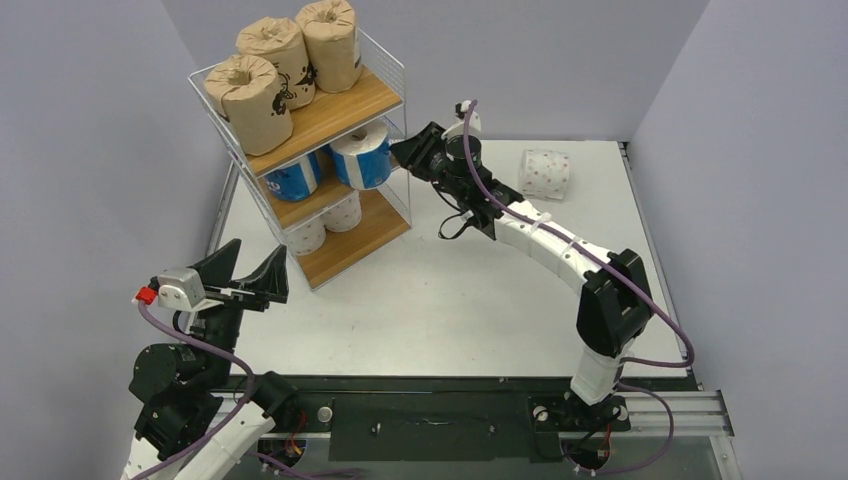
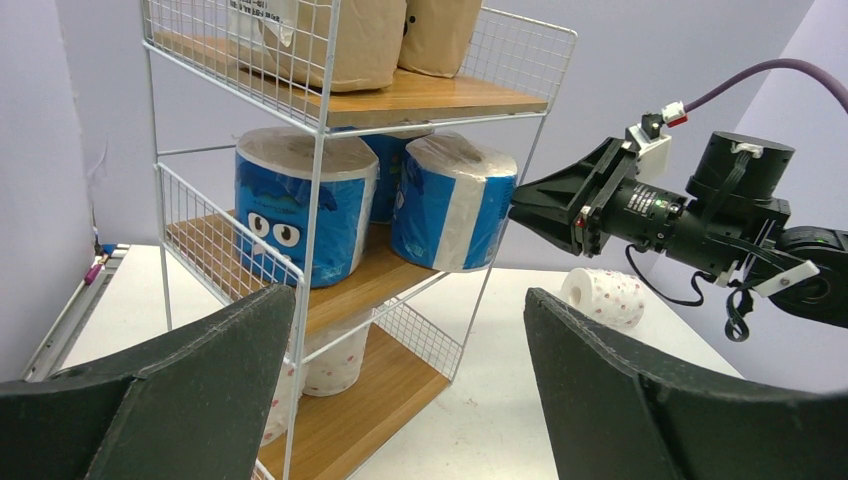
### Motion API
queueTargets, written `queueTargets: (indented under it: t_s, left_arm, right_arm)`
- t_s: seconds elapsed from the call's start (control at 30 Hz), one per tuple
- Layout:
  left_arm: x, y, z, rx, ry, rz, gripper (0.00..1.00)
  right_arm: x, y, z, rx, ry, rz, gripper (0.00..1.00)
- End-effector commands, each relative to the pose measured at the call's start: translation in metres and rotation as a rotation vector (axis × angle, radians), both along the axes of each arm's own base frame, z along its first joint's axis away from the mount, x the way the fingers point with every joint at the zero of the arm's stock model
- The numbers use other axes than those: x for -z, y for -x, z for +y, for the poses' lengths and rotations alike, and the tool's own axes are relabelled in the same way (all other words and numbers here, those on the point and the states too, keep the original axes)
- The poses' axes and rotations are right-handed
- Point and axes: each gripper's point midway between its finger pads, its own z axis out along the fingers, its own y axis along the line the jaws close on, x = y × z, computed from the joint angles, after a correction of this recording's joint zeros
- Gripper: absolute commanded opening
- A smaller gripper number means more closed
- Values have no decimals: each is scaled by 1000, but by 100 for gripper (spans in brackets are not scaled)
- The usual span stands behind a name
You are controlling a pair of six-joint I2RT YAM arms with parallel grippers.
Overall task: Place and organize the paper towels onto the shelf
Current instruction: Adjust the paper towel on the shelf.
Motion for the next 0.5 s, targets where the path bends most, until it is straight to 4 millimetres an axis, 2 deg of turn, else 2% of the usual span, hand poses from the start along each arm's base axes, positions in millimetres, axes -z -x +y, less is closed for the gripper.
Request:
queueTargets:
  t_s: [0.0,0.33,0.47]
  left_arm:
    - [-6,3,2,5,21,-18,84]
    - [-4,2,0,9,19,-16,84]
    - [-4,2,-1,14,24,-15,84]
  right_arm:
    - [-28,10,20,-60,-58,-36,29]
    - [-19,42,55,-143,-54,-24,29]
    - [-18,46,67,-162,-54,-18,29]
